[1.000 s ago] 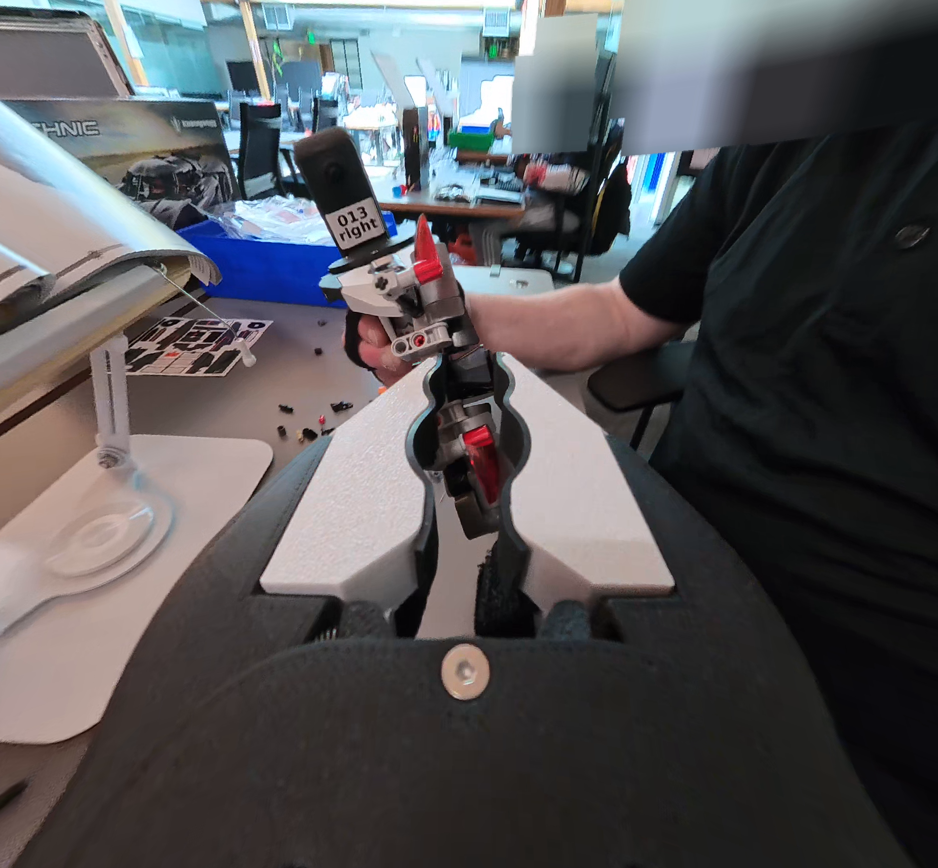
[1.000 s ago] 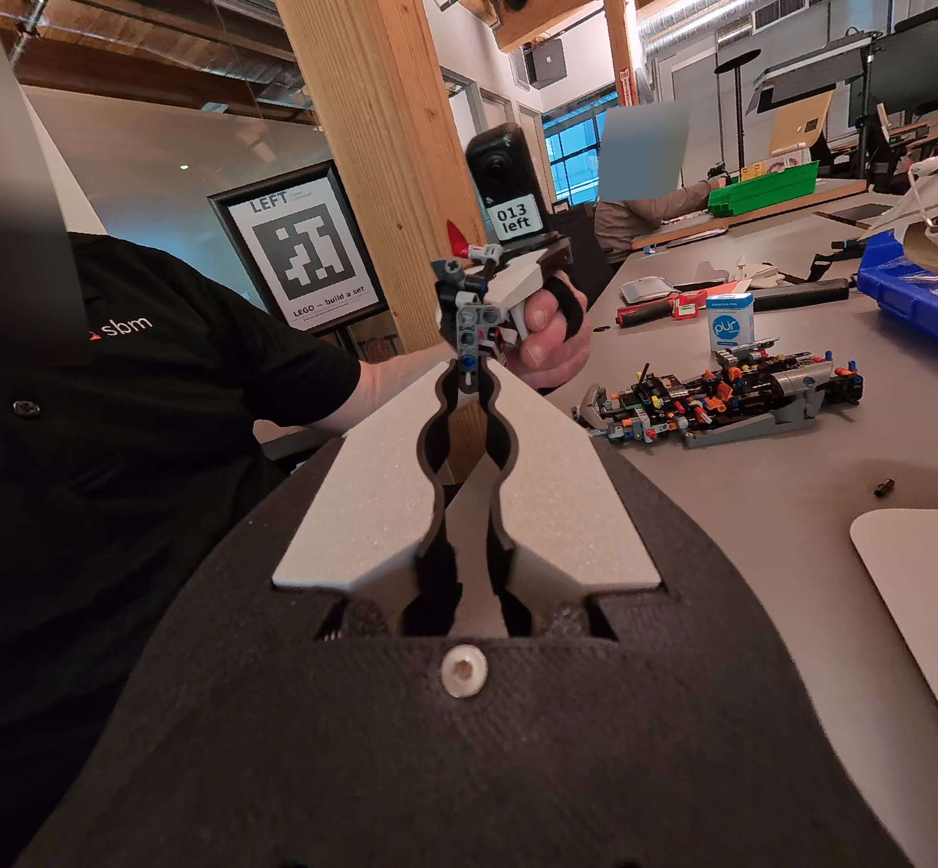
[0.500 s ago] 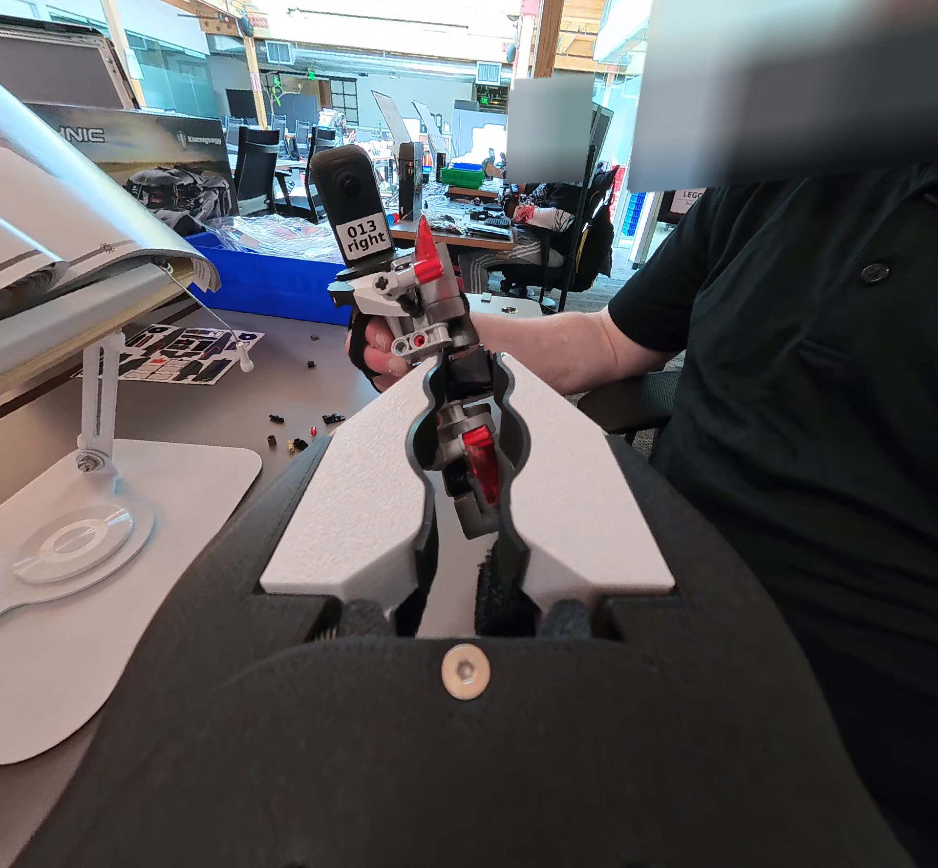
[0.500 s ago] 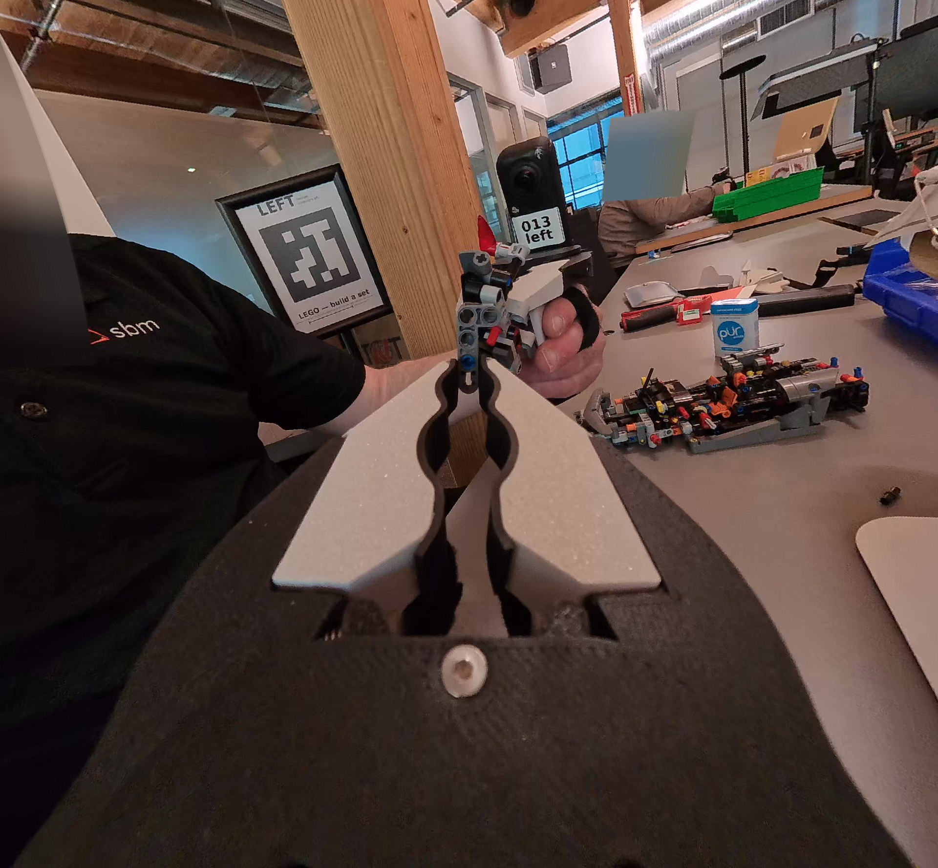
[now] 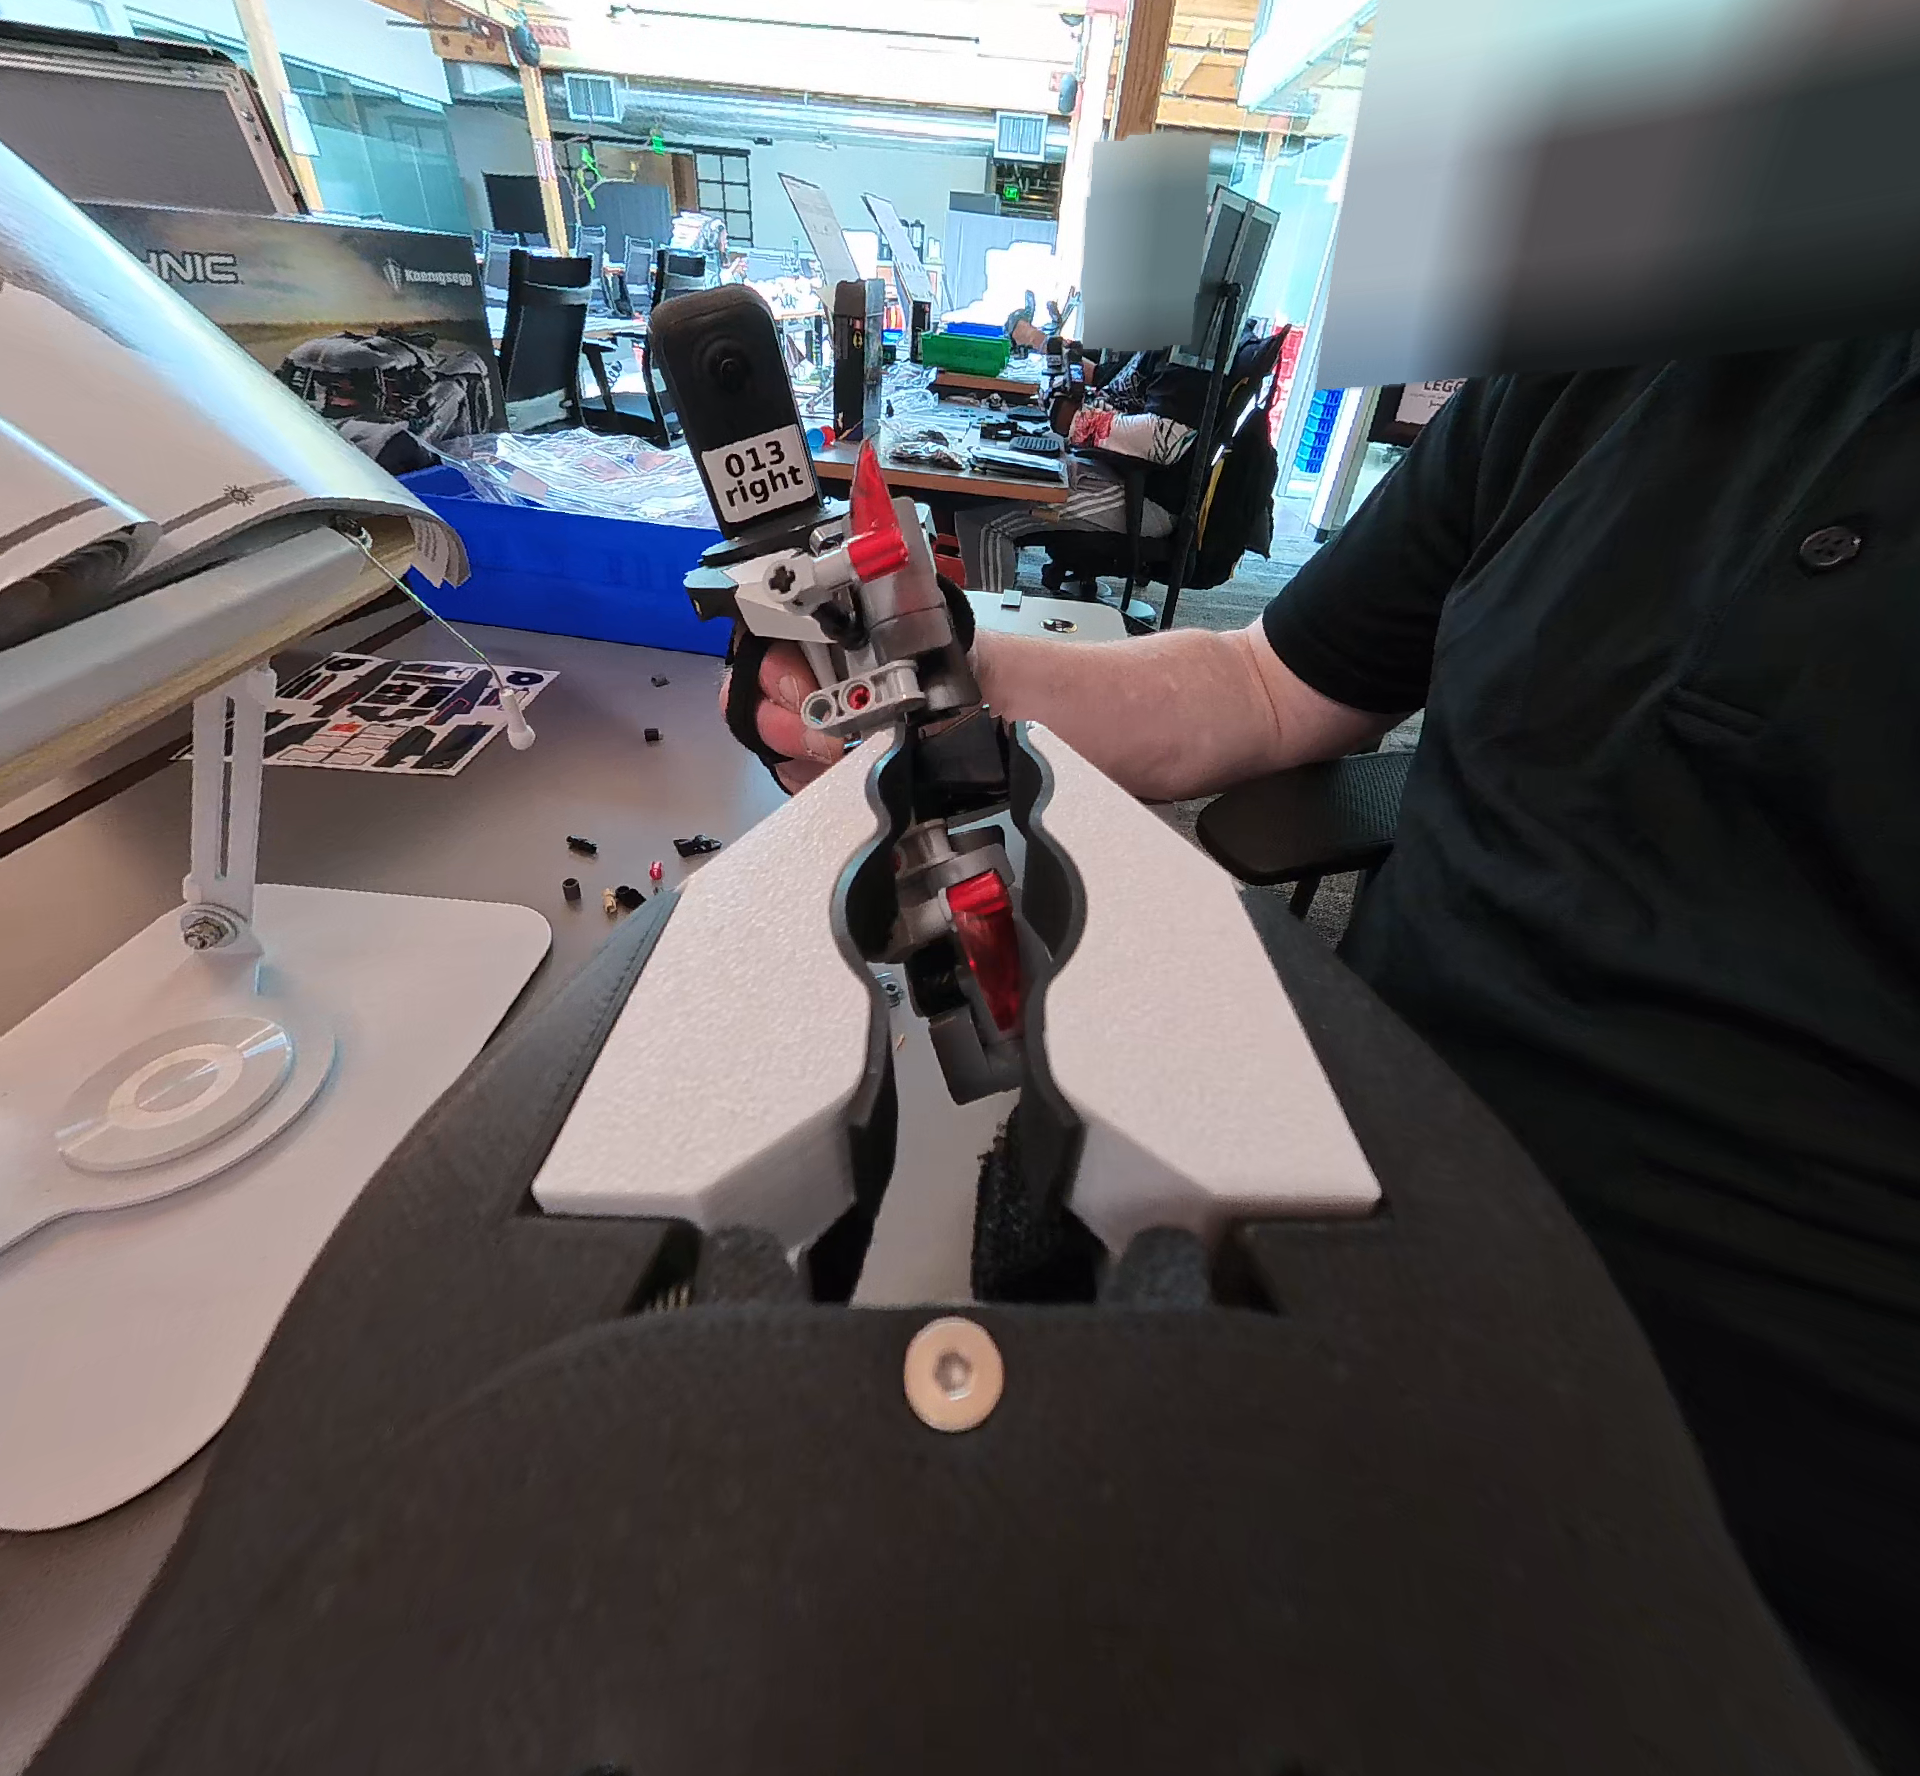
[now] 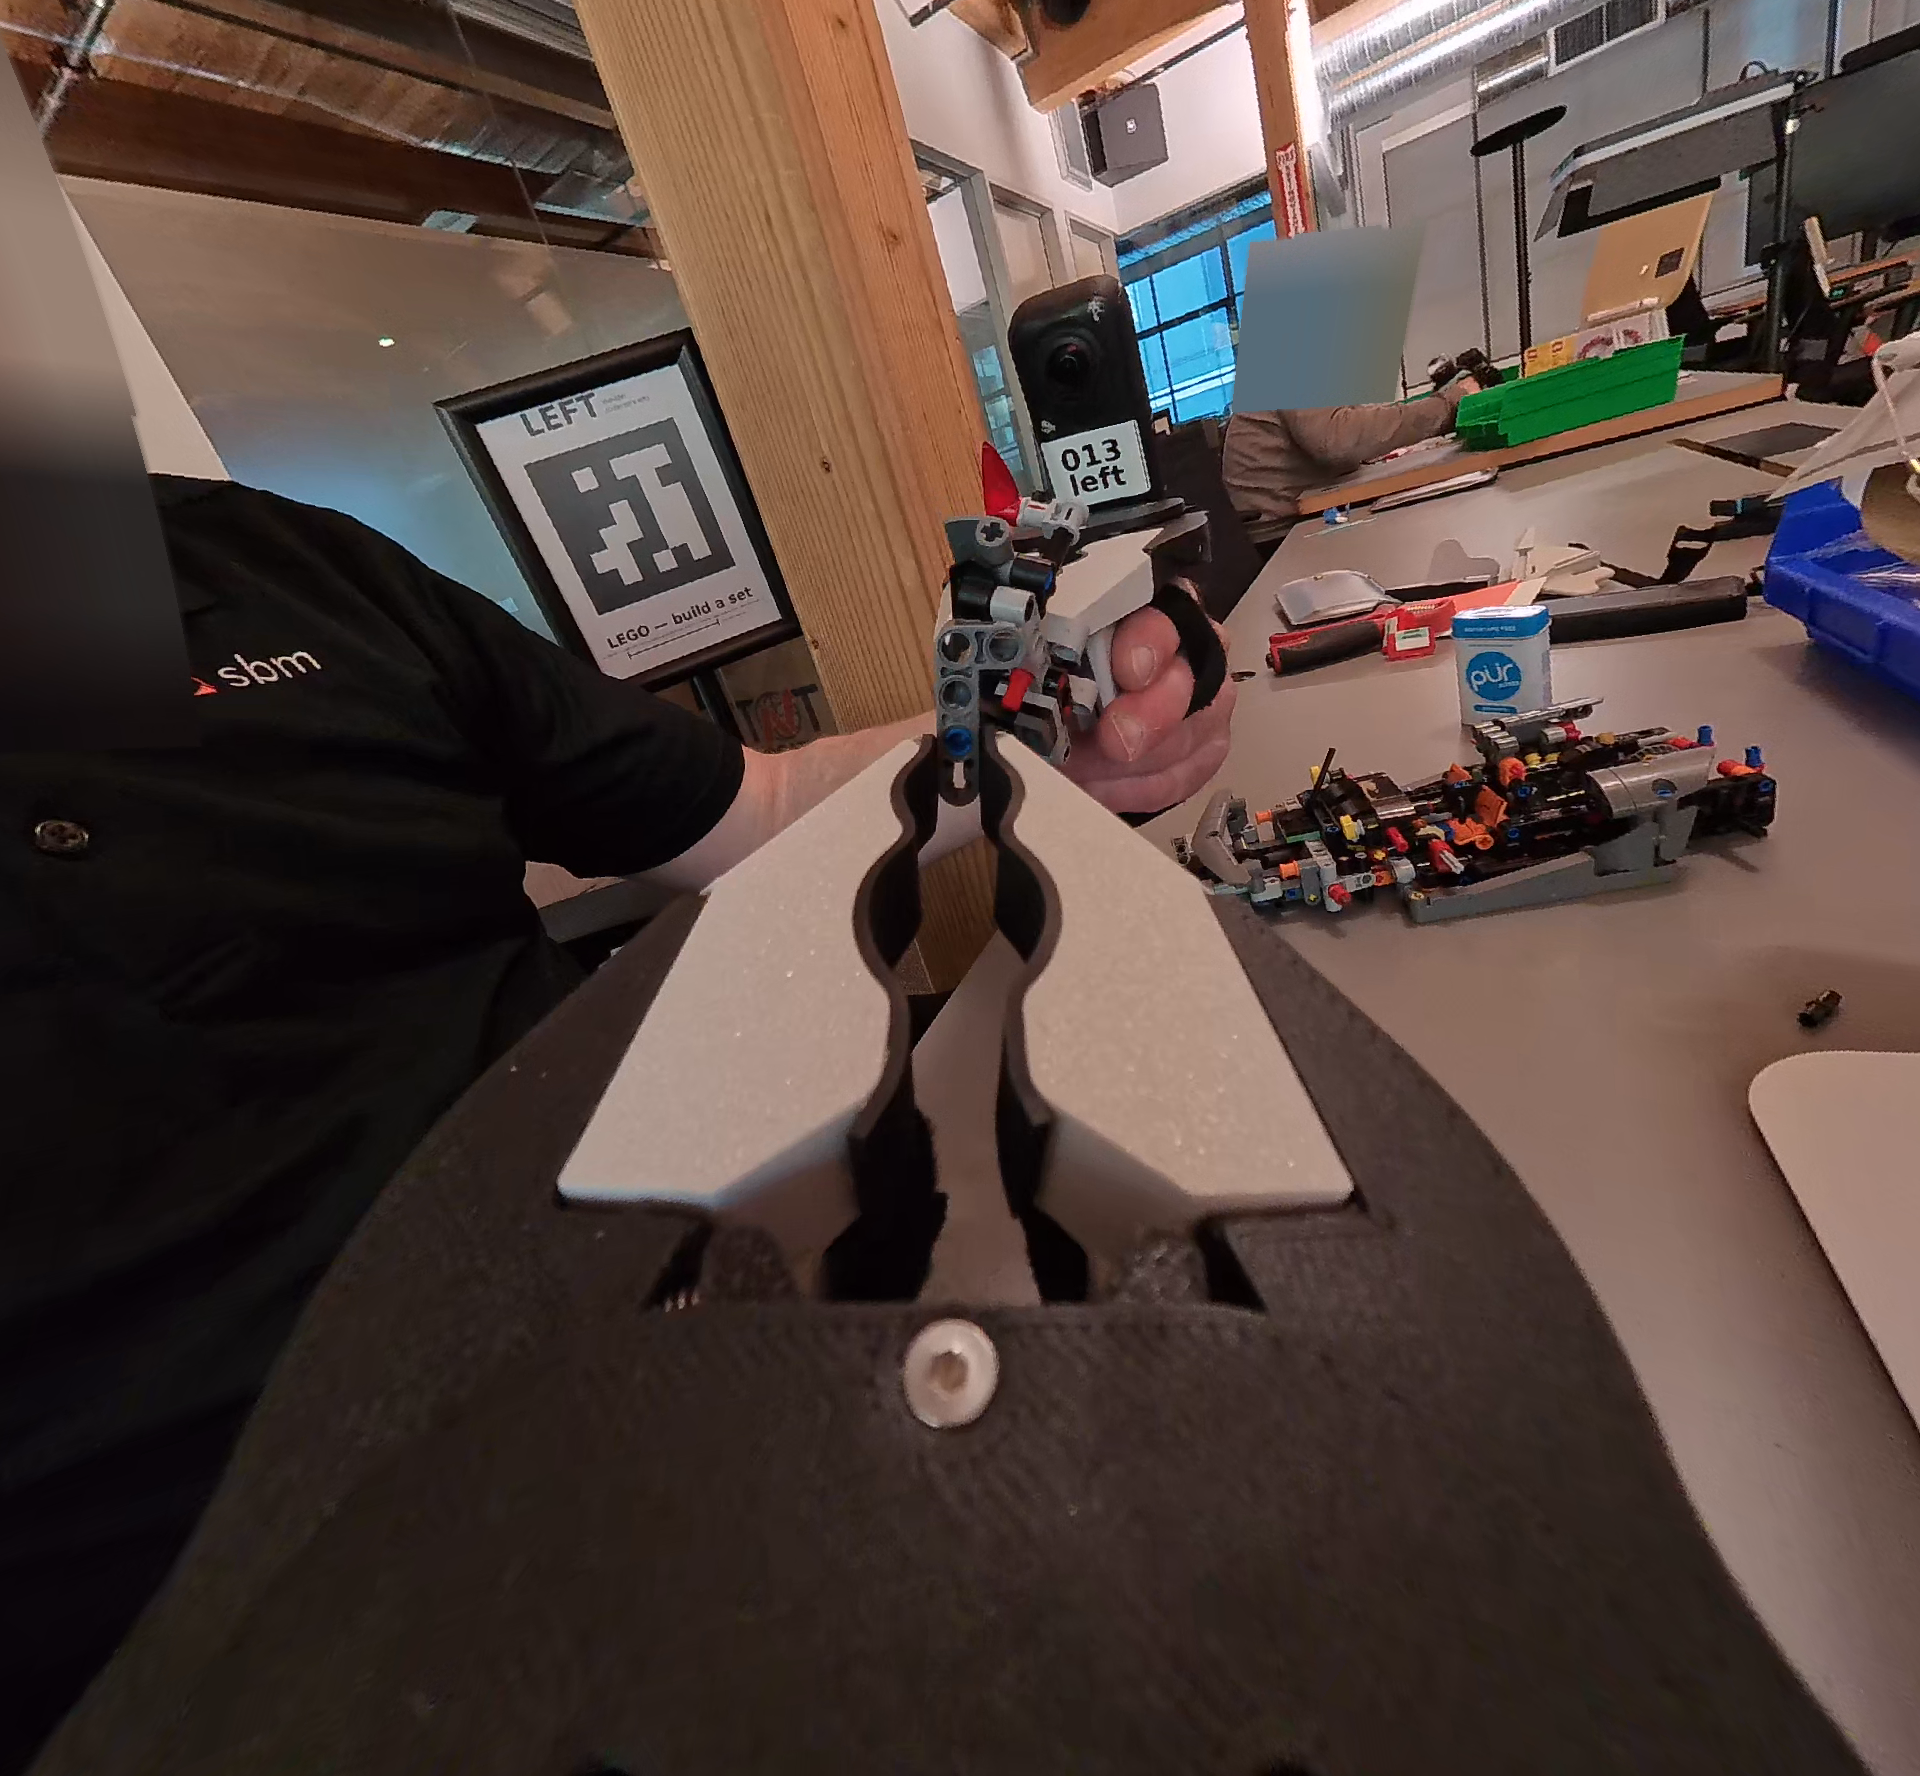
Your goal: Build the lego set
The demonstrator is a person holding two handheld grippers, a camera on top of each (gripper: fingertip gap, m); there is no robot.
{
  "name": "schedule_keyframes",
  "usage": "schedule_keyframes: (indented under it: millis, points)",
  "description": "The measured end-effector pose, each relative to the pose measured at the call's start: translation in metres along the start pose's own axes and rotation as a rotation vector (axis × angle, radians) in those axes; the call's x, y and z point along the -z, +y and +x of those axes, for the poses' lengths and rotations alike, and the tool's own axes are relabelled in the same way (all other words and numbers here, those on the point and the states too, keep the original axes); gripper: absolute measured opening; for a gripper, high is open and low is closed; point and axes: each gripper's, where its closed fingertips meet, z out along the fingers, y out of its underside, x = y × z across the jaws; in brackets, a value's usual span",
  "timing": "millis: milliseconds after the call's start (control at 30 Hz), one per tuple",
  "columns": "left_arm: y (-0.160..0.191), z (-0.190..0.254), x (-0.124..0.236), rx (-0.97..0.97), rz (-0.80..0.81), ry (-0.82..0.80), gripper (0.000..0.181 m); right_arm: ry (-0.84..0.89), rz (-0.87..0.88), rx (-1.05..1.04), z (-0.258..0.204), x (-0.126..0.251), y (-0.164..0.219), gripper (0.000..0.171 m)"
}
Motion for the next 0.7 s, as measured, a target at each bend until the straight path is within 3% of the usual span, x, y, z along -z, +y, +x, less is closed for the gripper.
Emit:
schedule_keyframes:
  millis: [700]
  points:
    - [-0.0032, 0.0064, -0.0008, -0.006, 0.004, 0.033, 0.016, -0.003, 0.001, 0.006, -0.0017, -0.0004, -0.0011, 0.004]
